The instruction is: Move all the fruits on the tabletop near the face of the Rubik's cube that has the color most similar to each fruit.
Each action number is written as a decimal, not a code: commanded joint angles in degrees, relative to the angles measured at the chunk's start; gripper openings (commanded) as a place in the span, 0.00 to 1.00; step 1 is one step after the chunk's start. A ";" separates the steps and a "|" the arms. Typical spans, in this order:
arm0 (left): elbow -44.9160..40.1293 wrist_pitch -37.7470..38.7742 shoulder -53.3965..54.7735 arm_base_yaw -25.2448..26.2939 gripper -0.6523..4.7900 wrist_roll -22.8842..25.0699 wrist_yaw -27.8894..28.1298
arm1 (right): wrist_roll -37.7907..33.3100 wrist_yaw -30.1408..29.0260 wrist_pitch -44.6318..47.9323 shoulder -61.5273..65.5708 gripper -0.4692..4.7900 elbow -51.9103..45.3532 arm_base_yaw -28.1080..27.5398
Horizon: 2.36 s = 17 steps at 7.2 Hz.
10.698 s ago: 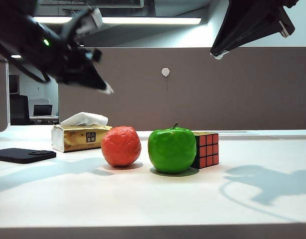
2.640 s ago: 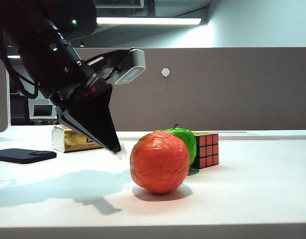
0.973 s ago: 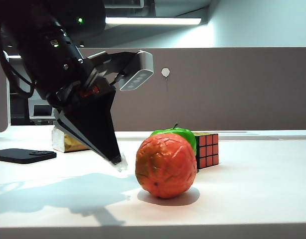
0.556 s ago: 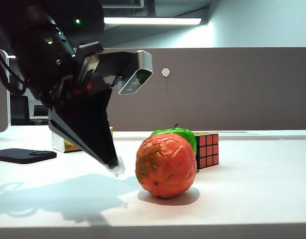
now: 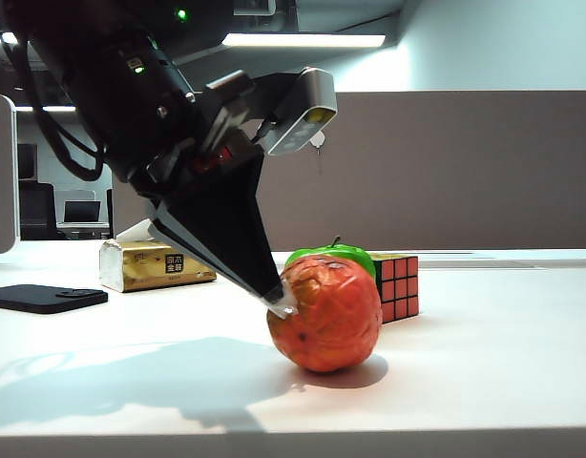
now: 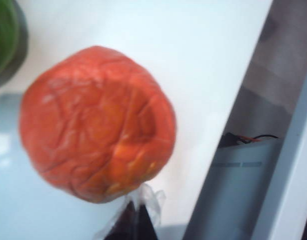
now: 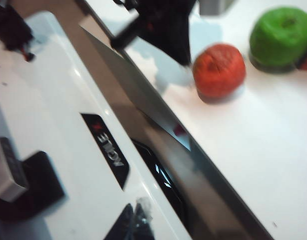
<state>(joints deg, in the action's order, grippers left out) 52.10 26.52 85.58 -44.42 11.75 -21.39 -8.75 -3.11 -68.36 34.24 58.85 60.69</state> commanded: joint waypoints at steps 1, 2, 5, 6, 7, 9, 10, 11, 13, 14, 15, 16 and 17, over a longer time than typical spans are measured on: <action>0.02 -4.00 -0.09 -0.13 0.11 -0.24 0.79 | -0.26 1.79 -1.20 -0.55 0.09 0.22 0.02; 0.02 -6.88 -0.04 -0.13 0.11 -1.36 0.81 | -0.26 4.92 -1.20 -0.57 0.09 0.22 0.02; 0.02 -9.03 5.40 -0.17 0.11 -1.92 1.27 | -0.26 4.87 -0.81 -0.59 0.09 0.22 0.02; 0.04 -9.60 5.38 -0.22 0.11 -1.92 2.36 | -0.26 4.85 -0.81 -0.59 0.09 0.22 0.02; 0.04 -10.58 5.38 -0.26 0.11 -1.95 2.29 | -0.28 4.87 -0.81 -0.61 0.09 0.22 0.02; 0.04 -11.10 5.38 -1.66 0.11 -1.92 2.08 | -0.26 4.87 -0.79 -0.63 0.09 0.22 0.02; 0.07 -13.75 5.38 -1.66 0.11 -2.19 2.12 | -0.26 4.87 -0.61 -0.63 0.09 0.22 0.02; 0.07 -15.10 5.40 -1.66 0.11 -2.89 2.08 | -0.26 4.87 -0.39 -0.63 0.09 0.22 0.02; 0.07 -20.35 5.40 -1.70 0.11 -5.29 1.64 | -0.26 4.85 -0.39 -0.63 0.09 0.22 0.02; 0.07 -22.56 5.40 -1.70 0.11 -6.47 1.64 | -0.26 4.63 -0.42 -0.66 0.09 0.22 0.02; 0.07 -22.77 5.40 -1.70 0.11 -6.97 1.64 | -0.26 4.50 -0.42 -0.66 0.09 0.22 0.02; 0.07 -22.77 5.64 -1.79 0.11 -7.72 0.79 | -0.28 4.50 -0.42 -0.66 0.09 0.22 0.02; 0.07 -22.77 6.25 -2.62 0.11 -7.72 0.61 | -0.31 4.48 -0.42 -0.72 0.09 0.22 0.02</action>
<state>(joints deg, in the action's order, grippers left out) 52.05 4.47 91.74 -46.61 4.19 -20.34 -8.97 1.50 -69.78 33.65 58.85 60.69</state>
